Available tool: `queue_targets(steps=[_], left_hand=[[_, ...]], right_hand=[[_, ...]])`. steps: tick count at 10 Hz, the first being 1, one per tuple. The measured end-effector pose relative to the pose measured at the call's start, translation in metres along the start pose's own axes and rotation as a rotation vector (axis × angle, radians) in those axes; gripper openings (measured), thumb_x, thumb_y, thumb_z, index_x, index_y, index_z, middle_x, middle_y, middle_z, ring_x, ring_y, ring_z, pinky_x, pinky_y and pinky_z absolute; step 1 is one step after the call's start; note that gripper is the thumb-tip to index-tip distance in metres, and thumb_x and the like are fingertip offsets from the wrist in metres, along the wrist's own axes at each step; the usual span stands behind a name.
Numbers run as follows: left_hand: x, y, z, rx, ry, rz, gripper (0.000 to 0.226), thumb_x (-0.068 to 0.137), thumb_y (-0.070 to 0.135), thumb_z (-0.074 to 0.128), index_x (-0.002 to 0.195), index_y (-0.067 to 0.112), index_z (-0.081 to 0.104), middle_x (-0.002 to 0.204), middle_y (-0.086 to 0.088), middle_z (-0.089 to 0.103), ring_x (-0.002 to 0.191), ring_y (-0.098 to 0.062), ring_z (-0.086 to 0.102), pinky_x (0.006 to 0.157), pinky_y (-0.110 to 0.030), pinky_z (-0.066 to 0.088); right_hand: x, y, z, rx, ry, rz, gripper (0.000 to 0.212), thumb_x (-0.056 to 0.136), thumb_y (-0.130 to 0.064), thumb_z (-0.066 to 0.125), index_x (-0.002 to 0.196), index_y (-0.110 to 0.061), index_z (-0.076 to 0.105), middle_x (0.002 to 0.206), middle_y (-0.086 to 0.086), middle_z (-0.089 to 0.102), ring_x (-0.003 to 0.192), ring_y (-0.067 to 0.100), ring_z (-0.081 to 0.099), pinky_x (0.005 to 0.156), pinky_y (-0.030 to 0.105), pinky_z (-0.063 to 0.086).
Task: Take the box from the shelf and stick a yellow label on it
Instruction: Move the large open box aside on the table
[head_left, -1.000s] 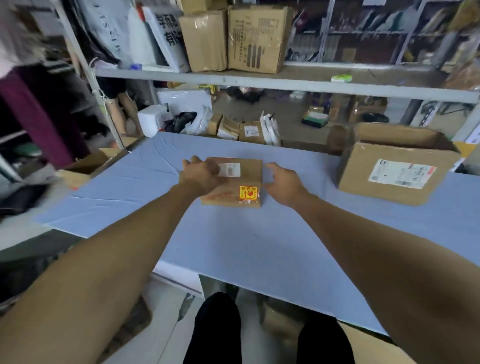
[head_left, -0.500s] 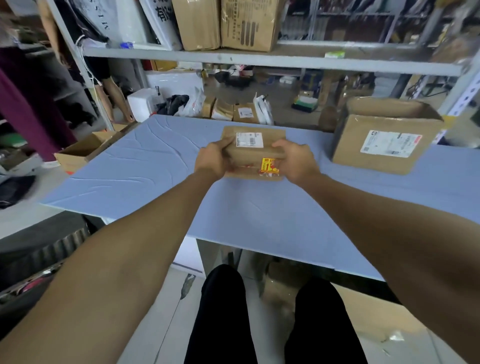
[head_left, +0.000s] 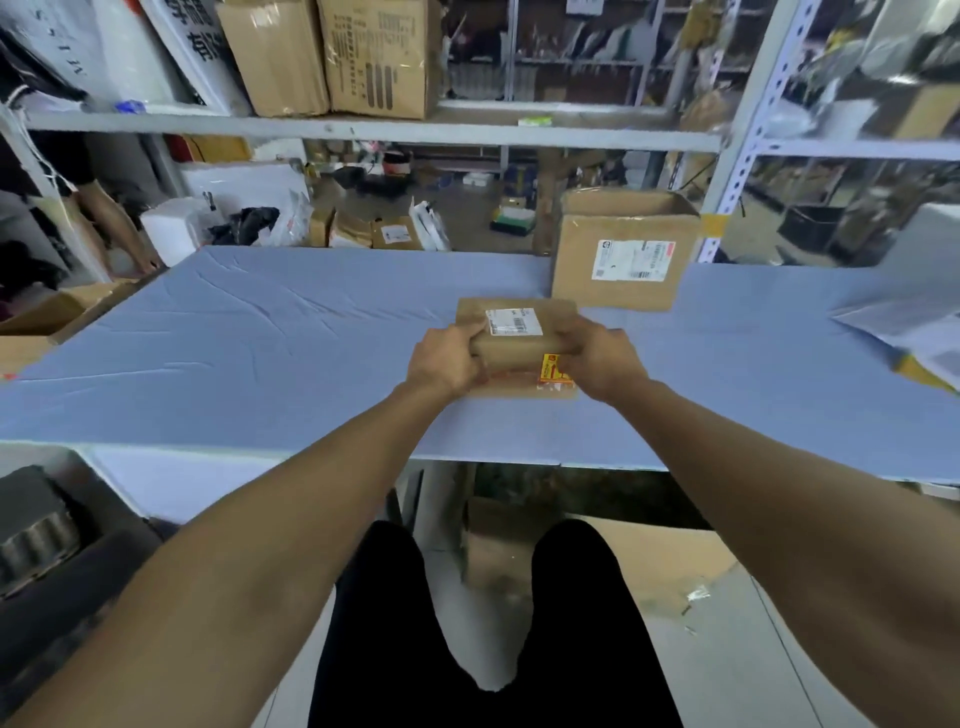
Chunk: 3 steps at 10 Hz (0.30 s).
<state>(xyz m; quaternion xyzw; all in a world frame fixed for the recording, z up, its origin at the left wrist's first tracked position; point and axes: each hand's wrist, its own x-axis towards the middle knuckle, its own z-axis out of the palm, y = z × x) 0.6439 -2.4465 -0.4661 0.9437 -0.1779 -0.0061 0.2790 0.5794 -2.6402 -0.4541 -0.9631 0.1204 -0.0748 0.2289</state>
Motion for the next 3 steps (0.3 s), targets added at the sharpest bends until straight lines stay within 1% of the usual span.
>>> queue_targets(steps=[1,2,3], left_hand=[[-0.003,0.002,-0.007,0.048,-0.051,0.004,0.063,0.09,0.024,0.059,0.148,0.032,0.039,0.14,-0.015,0.055,0.124,-0.038,0.052,0.103,-0.039,0.045],[0.001,0.008,-0.017,0.112,-0.136,0.029,0.056,0.094,0.04,0.055,0.147,0.028,0.04,0.141,-0.017,0.049,0.129,-0.038,0.047,0.107,-0.044,0.042],[0.003,0.013,-0.035,0.18,-0.104,0.047,0.046,0.098,0.052,0.039,0.135,0.03,0.052,0.127,-0.018,0.053,0.12,-0.038,0.05,0.103,-0.048,0.044]], right_hand=[[-0.007,-0.007,-0.005,-0.009,-0.049,0.009,0.053,0.088,-0.014,0.052,0.14,-0.022,0.046,0.123,0.018,0.06,0.112,0.039,0.055,0.086,0.041,0.051],[-0.007,-0.009,-0.017,-0.092,-0.136,0.037,0.056,0.085,-0.023,0.056,0.14,-0.024,0.045,0.131,0.014,0.056,0.116,0.036,0.054,0.091,0.038,0.049],[-0.026,-0.033,-0.058,-0.138,0.131,-0.071,0.043,0.089,-0.027,0.057,0.131,-0.02,0.054,0.14,0.014,0.047,0.118,0.036,0.052,0.092,0.04,0.048]])
